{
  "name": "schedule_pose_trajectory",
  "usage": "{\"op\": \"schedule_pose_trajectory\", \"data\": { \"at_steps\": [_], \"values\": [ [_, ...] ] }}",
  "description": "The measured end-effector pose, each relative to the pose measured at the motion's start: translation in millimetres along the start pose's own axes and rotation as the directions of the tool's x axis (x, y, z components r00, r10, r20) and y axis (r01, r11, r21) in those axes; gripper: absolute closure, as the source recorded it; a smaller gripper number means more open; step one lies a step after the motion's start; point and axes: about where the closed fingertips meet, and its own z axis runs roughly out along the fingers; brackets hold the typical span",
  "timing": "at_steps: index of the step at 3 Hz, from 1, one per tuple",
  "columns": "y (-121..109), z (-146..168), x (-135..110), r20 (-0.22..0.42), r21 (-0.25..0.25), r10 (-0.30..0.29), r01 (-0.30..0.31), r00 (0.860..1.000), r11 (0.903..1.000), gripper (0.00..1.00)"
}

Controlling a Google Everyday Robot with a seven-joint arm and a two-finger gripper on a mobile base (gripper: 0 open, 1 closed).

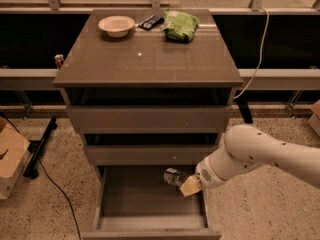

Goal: Place redbull can into bottom drawer

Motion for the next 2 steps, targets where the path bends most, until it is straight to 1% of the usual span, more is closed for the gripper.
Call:
{"op": "schedule_pose_trajectory", "data": {
  "at_steps": [1,2],
  "values": [
    [0.1,-0.2,-0.1,0.000,0.000,0.000,0.000,1.000,1.0000,1.00],
    [2.0,14.0,-3.6,-0.002,0.020,0.035,-0.035,0.999,0.9992,1.00]
  ]
}}
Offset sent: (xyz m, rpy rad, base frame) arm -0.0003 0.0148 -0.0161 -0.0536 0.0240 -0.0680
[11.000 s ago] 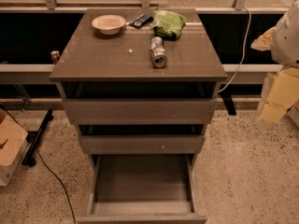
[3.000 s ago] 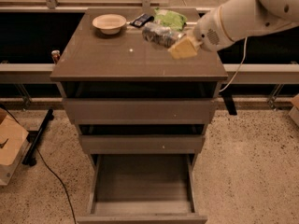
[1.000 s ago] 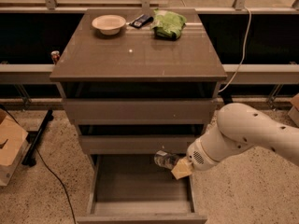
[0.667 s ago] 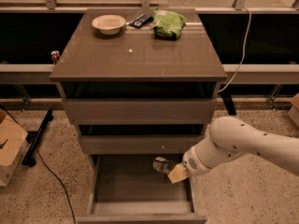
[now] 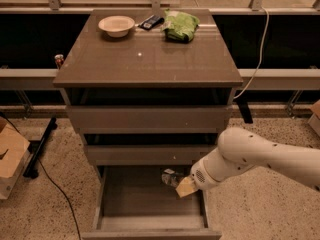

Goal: Place redbull can into bottom drawer

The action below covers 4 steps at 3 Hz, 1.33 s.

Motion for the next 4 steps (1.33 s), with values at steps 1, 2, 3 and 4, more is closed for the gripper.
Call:
{"op": "schedule_pose_trajectory", "data": {
  "at_steps": [1,2,3,4],
  "values": [
    [-5.3,30.2,-2.0,0.007,-0.028,0.039,-0.039,0.999,0.9988,1.00],
    [-23.3,74.2,0.2,0.006,-0.077,0.088,-0.087,0.996,0.9932,1.00],
    [-40.3,115.5,5.7,0.006,-0.145,0.130,-0.128,0.992,0.9811,1.00],
    [-61.7,149.5,11.5,0.008,-0.192,0.167,-0.163,0.986,0.9678,1.00]
  ]
}}
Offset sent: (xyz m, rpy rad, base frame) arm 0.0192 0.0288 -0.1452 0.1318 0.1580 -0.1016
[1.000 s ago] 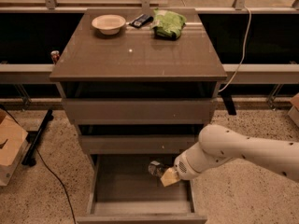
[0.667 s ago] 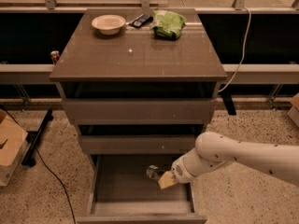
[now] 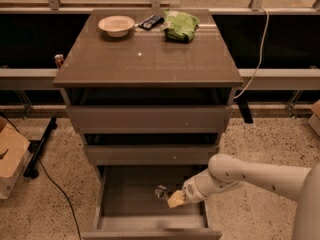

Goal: Place redbull can into bottom drawer

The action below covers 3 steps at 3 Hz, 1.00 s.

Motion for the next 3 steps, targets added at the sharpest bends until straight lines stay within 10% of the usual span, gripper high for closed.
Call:
{"op": "schedule_pose_trajectory", "data": {
  "at_steps": [3],
  "values": [
    [-70.8,62.6,8.8,0.007,-0.073,0.142,-0.141,0.990,0.9873,0.85]
  ]
}}
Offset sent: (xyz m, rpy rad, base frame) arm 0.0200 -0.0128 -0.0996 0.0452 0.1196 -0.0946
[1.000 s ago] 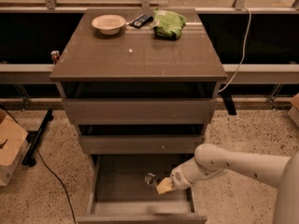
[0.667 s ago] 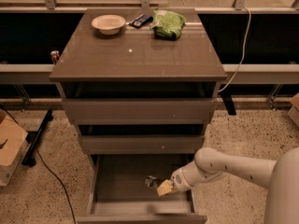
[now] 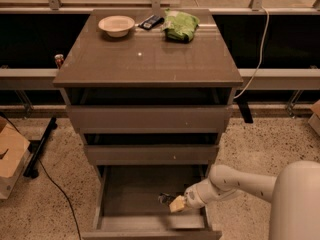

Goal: Place redbull can into bottom drawer

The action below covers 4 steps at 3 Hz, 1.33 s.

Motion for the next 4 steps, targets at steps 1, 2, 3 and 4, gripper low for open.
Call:
{"op": "schedule_pose_trajectory", "data": {
  "at_steps": [1,2,3,4],
  "values": [
    [-23.1,14.2,1.4,0.018,-0.028,0.049,-0.049,0.999,0.9984,0.67],
    [-52.0,39.3,5.9,0.027,-0.072,0.126,-0.124,0.992,0.9897,0.36],
    [-65.2,54.6,7.1,0.034,-0.105,0.166,-0.162,0.986,0.9812,0.13],
    [-73.5,68.4,3.9,0.046,-0.137,0.200,-0.192,0.979,0.9718,0.00]
  ]
}}
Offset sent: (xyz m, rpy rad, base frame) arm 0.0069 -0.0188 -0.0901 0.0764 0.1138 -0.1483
